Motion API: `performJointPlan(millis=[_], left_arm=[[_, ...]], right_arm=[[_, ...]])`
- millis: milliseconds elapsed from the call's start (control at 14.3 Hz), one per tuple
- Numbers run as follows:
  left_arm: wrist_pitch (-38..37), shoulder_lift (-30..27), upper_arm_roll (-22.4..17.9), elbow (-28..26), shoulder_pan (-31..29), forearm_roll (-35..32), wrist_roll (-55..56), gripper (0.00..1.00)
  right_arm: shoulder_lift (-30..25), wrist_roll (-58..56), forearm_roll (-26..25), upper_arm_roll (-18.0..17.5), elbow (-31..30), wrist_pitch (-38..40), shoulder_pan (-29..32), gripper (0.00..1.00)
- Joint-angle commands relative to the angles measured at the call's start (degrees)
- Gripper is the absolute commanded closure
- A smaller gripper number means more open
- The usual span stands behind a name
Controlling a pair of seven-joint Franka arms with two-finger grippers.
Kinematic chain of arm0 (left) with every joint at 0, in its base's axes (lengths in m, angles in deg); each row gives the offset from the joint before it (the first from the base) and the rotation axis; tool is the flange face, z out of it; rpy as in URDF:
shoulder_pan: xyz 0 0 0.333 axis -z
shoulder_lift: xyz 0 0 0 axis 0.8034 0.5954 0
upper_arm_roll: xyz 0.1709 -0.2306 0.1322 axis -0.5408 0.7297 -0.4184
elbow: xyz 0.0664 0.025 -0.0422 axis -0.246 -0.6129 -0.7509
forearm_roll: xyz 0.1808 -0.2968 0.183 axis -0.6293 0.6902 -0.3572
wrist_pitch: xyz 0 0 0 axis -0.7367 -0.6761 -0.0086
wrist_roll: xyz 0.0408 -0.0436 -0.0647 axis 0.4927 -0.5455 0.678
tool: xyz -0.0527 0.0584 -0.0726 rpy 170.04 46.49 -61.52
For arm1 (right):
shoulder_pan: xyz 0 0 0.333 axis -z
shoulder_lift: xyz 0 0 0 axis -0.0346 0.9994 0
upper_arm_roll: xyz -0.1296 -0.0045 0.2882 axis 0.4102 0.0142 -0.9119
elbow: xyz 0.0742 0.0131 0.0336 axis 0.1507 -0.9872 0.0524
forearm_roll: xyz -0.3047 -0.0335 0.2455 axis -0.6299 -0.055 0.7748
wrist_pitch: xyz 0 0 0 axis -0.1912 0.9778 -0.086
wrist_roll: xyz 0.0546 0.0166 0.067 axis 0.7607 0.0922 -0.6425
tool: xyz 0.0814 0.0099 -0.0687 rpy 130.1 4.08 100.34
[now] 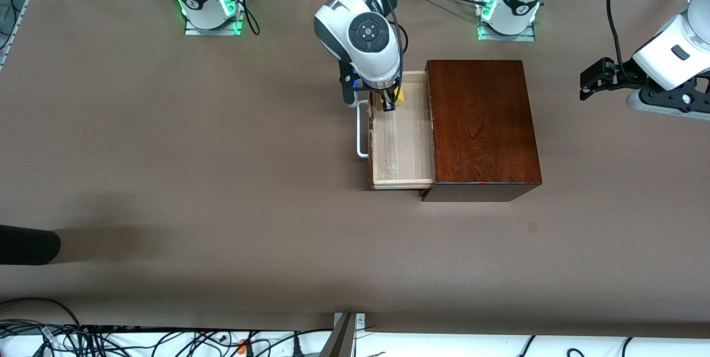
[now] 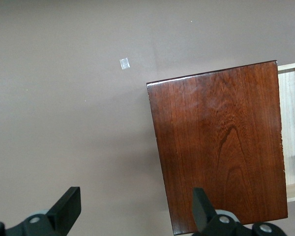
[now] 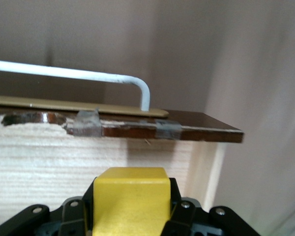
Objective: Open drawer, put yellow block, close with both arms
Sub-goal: 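Lift the yellow cube and carry it over the open drawer with the right gripper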
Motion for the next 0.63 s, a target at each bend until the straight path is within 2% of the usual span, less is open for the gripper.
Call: performJointPlan(millis=[0, 210, 280, 350, 420, 490, 560], left_arm=[[-0.6, -0.1, -0.1, 0.8, 0.0, 2.0, -0.1, 0.00], [-0.6, -0.1, -0.4, 0.8, -0.1, 3.7, -0.1, 0.00], [-0.6, -0.1, -0.5, 0.7, -0.1, 3.7, -0.2, 0.00], [-0.6, -0.1, -0.5, 0.8, -0.1, 3.7, -0.2, 0.00], [-0.6, -0.1, -0.5, 0.7, -0.1, 3.7, -0.2, 0.00], [-0.6, 0.0, -0.5, 0.8, -0.1, 3.7, -0.3, 0.00], [-0.6, 0.0, -0.5, 0.8, -0.1, 3.6, -0.3, 0.00]], right_arm=[[2.3, 3.9, -2.9, 0.1, 2.2, -0.9, -0.9, 0.90], [3.7, 4.5, -4.3, 0.1, 2.1, -2.1, -1.4, 0.84], [3.9, 4.5, -4.8, 0.1, 2.1, -2.2, -1.4, 0.78], [4.0, 4.4, -5.0, 0.2, 2.2, -2.6, -1.4, 0.55], [3.7, 4.3, -5.0, 0.2, 2.3, -2.6, -1.3, 0.13], [3.3, 4.2, -5.0, 0.4, 2.5, -2.1, -1.1, 0.00], [2.2, 4.0, -4.9, 0.6, 2.5, -1.9, -0.9, 0.00]])
